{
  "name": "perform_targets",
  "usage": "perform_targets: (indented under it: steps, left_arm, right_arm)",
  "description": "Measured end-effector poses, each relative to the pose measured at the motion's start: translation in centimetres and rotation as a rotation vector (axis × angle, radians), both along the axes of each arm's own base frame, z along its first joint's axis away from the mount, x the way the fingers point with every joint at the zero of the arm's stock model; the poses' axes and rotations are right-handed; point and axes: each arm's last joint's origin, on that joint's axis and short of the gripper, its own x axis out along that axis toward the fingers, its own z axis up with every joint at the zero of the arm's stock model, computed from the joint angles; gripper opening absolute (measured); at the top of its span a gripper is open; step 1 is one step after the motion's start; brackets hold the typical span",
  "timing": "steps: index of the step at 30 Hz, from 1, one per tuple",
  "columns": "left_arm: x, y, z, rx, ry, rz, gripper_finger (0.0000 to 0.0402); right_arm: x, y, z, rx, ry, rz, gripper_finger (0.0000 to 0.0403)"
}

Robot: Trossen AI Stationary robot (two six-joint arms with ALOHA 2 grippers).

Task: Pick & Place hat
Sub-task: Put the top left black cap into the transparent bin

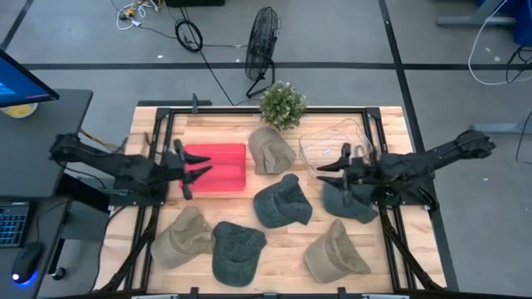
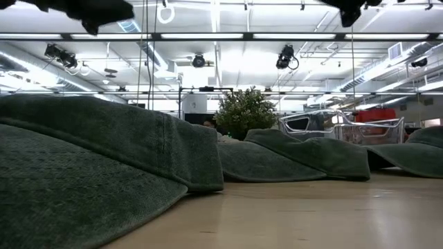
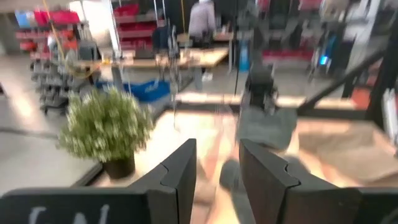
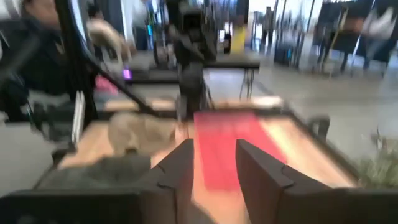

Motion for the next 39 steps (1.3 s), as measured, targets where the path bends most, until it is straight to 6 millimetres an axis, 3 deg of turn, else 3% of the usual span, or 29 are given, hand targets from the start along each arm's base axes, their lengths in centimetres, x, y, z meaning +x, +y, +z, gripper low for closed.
perform_targets:
  steps: [7,15,19,24,29,39]
  left_arm:
    - [2.6,-1.0,-2.4,-0.064,0.138,-0.045,0.0126]
    - [4.3,-2.0,-3.7,-0.099,0.189,-0.153,0.0127]
    - [4.8,-1.9,-4.3,-0.075,0.228,-0.141,0.0139]
    - [5.3,-1.7,-4.9,-0.069,0.253,-0.121,0.0193]
    - [5.5,-1.5,-4.9,-0.069,0.252,-0.111,0.0234]
    - [5.5,-1.5,-4.9,-0.069,0.255,-0.111,0.0228]
  right_arm:
    - [3.4,1.3,-0.3,-0.033,0.173,0.042,0.0159]
    - [7.2,3.2,-1.3,0.017,0.315,0.177,0.0173]
    - [8.6,3.8,-2.9,0.025,0.456,0.198,0.0174]
    - [9.9,3.9,-5.6,0.061,0.593,0.145,0.0174]
    - [11.1,3.2,-8.5,0.119,0.686,-0.028,0.0174]
    - [13.6,1.4,-13.2,0.259,0.734,-0.226,0.0174]
